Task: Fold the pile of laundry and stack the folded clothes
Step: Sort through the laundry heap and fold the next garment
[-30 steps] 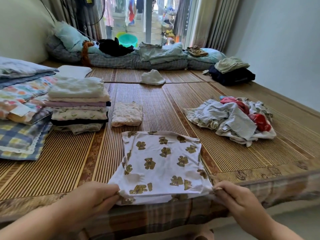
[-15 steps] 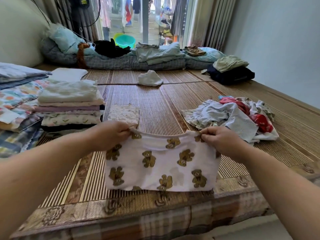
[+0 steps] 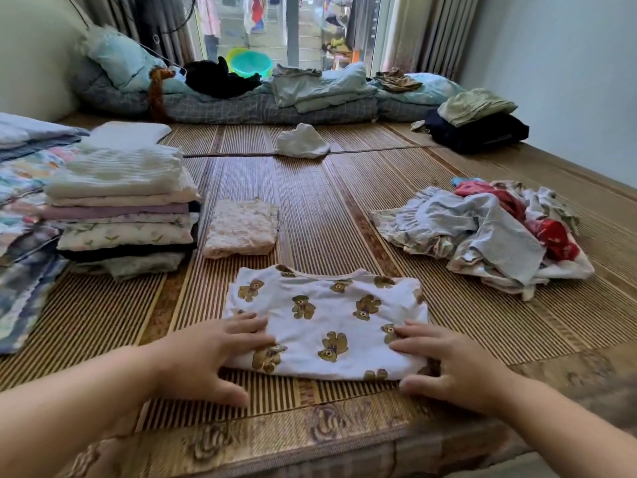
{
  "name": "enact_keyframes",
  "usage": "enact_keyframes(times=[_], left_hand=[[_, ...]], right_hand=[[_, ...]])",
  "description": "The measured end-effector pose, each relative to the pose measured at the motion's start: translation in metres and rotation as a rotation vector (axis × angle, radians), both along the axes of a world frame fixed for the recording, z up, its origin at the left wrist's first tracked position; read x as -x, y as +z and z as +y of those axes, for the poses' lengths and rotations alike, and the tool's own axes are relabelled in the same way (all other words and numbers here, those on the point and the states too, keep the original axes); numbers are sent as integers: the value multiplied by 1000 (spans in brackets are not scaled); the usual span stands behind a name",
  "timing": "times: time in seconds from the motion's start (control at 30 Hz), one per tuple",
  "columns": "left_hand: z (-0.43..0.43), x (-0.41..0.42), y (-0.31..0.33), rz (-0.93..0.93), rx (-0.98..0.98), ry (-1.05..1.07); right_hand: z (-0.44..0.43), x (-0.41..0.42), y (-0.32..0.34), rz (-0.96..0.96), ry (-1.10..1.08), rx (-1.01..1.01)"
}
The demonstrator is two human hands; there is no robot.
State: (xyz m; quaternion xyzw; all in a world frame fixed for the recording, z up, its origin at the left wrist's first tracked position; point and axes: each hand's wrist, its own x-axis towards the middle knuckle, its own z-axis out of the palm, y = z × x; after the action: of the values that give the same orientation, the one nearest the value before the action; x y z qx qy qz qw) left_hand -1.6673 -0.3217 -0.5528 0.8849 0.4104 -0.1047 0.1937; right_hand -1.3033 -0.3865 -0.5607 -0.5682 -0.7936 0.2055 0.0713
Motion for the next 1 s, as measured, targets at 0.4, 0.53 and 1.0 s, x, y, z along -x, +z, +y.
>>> enact_keyframes(times=[0.4, 0.53, 1.0], left_hand=[[-42, -23, -2, -146, -510, -186], [-70, -53, 14, -264, -421, -59], [-74, -28, 18, -307, -274, 45]], right_hand=[[-10, 24, 5, -251, -278, -107], [-48, 115, 5, 90, 65, -85], [-101, 118, 7, 726, -307, -79]])
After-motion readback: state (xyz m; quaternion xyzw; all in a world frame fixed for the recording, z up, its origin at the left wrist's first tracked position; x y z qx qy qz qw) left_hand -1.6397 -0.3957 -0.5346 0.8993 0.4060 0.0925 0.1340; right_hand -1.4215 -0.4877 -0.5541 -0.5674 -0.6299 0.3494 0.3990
